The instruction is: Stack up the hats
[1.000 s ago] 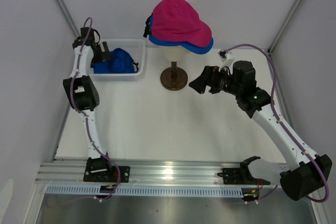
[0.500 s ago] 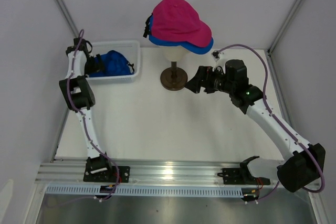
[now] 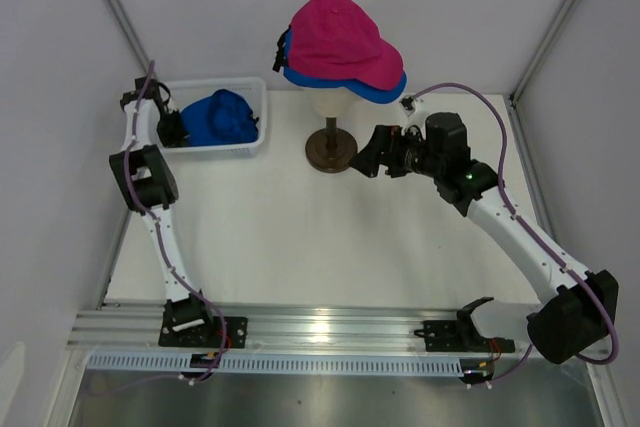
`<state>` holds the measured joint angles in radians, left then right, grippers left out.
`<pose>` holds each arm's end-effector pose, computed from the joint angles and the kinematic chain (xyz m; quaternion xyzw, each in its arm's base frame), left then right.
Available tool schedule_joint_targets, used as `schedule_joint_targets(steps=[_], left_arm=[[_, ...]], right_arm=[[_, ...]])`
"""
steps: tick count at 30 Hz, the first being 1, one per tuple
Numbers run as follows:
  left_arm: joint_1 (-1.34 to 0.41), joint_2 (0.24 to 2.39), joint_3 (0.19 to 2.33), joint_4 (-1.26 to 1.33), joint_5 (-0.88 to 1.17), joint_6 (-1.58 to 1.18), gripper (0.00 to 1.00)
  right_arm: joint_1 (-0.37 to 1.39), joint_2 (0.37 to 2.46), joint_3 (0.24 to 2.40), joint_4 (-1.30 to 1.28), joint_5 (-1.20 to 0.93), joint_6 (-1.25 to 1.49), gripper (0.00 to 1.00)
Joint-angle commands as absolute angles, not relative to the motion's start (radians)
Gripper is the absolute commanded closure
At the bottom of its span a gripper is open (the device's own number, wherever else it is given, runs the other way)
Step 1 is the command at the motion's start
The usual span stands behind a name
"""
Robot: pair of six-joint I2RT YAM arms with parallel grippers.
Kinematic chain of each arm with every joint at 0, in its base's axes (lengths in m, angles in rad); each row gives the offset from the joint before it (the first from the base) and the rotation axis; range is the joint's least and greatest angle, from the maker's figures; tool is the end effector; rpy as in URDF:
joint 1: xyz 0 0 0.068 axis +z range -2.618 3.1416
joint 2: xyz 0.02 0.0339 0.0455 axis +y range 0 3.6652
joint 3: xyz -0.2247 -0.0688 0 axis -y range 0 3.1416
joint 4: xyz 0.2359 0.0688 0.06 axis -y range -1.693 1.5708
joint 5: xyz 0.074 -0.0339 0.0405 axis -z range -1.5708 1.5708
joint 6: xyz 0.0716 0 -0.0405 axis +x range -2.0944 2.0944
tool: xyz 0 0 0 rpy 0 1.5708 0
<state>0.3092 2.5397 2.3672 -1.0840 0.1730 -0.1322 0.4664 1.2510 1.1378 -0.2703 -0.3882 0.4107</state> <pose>0.4730 0.1382 0.1219 -0.2022 0.9631 -0.0712 0.1628 0.2742 0.1684 0.3073 -0.1305 0.8100 0.3778 0.4291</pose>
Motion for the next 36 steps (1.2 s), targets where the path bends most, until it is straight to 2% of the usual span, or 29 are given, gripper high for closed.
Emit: schedule_joint_targets(steps=[1, 6, 10, 13, 14, 16, 21, 26, 28, 31, 36], left_arm=[[0.336, 2.536, 2.384, -1.06, 0.3, -0.147, 0.99], [0.342, 2.514, 2.329, -1.008, 0.436, -0.152, 0.99], [0.345, 2.462, 2.298, -0.979, 0.309, -0.152, 0.99], [0.353, 2.434, 2.303, -0.966, 0.244, -0.156, 0.66], [0.353, 2.427, 2.304, -0.959, 0.191, -0.163, 0.39], [0.354, 2.421, 2.299, -0.954, 0.14, -0.164, 0.21], [0.354, 2.422, 2.295, -0.936, 0.069, -0.163, 0.16], [0.36, 2.494, 2.393, -0.983, 0.135, -0.149, 0.14], [0.37, 2.496, 2.391, -0.979, 0.193, -0.135, 0.08], [0.385, 2.51, 2.391, -0.992, 0.254, -0.127, 0.05], [0.402, 2.52, 2.362, -1.023, 0.327, -0.109, 0.09]], right_arm=[[0.479, 1.23, 1.166, -0.241, -0.367, 0.413, 0.01], [0.48, 1.218, 1.164, -0.245, -0.356, 0.413, 0.0], [0.48, 1.212, 1.157, -0.241, -0.354, 0.413, 0.01], [0.483, 1.216, 1.158, -0.239, -0.357, 0.414, 0.01], [0.485, 1.216, 1.161, -0.242, -0.356, 0.414, 0.0], [0.486, 1.215, 1.163, -0.241, -0.353, 0.414, 0.01], [0.488, 1.223, 1.166, -0.233, -0.35, 0.417, 0.0], [0.492, 1.238, 1.183, -0.245, -0.35, 0.414, 0.0], [0.494, 1.239, 1.183, -0.242, -0.345, 0.414, 0.01], [0.494, 1.249, 1.189, -0.239, -0.345, 0.414, 0.01], [0.499, 1.269, 1.203, -0.239, -0.356, 0.414, 0.01]])
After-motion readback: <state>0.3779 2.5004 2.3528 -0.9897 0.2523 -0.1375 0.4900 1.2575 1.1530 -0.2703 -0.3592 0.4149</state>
